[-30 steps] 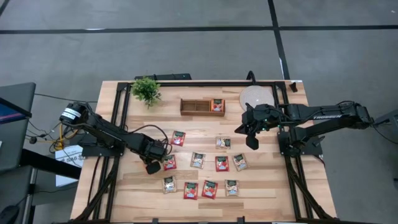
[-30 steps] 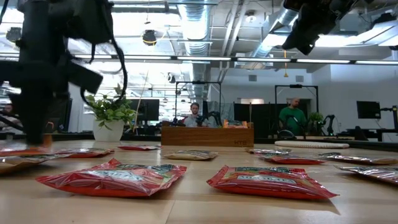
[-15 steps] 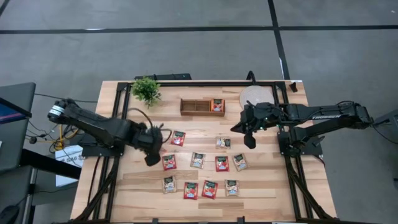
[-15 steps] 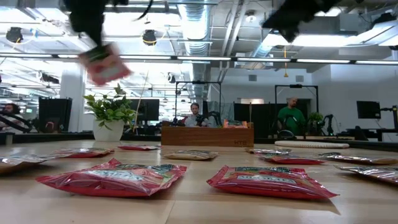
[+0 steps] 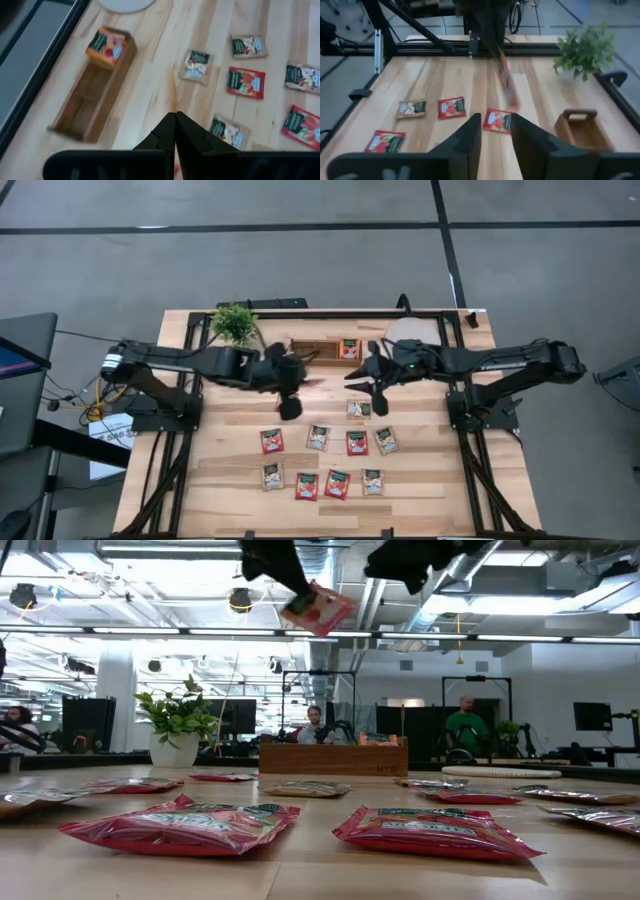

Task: Pick & Place Tea
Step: Put the orange tea bag into the right section of the wooden organizer

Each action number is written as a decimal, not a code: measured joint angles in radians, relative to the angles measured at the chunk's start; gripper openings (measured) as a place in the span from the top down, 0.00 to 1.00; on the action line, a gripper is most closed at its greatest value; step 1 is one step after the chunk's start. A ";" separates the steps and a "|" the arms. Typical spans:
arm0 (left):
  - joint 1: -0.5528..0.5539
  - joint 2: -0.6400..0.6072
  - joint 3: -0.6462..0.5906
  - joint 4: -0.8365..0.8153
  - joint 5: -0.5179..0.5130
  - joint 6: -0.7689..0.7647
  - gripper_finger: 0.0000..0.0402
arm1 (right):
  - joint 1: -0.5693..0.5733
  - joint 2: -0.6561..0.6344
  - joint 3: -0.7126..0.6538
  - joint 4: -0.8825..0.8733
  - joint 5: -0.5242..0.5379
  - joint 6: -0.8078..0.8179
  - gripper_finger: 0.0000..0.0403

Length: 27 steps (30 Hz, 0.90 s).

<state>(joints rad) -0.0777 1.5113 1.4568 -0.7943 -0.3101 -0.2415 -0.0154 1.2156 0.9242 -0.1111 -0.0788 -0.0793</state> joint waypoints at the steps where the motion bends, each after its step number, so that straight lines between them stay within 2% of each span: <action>1: 0.010 0.022 0.017 0.009 0.012 0.024 1.00 | 0.000 0.017 0.016 0.000 0.000 -0.016 0.73; 7: 0.033 0.127 0.093 0.011 0.040 0.117 1.00 | -0.022 0.089 0.115 -0.044 0.003 -0.061 0.66; 13: 0.033 0.161 0.131 0.060 0.053 0.164 1.00 | -0.062 0.146 0.159 -0.106 0.002 -0.061 0.61; 27: 0.064 0.156 0.133 0.101 0.065 0.188 1.00 | -0.072 0.167 0.170 -0.116 -0.026 -0.060 0.66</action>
<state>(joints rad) -0.0136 1.6676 1.5894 -0.6930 -0.2456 -0.0537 -0.0872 1.3827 1.0946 -0.2276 -0.1051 -0.1394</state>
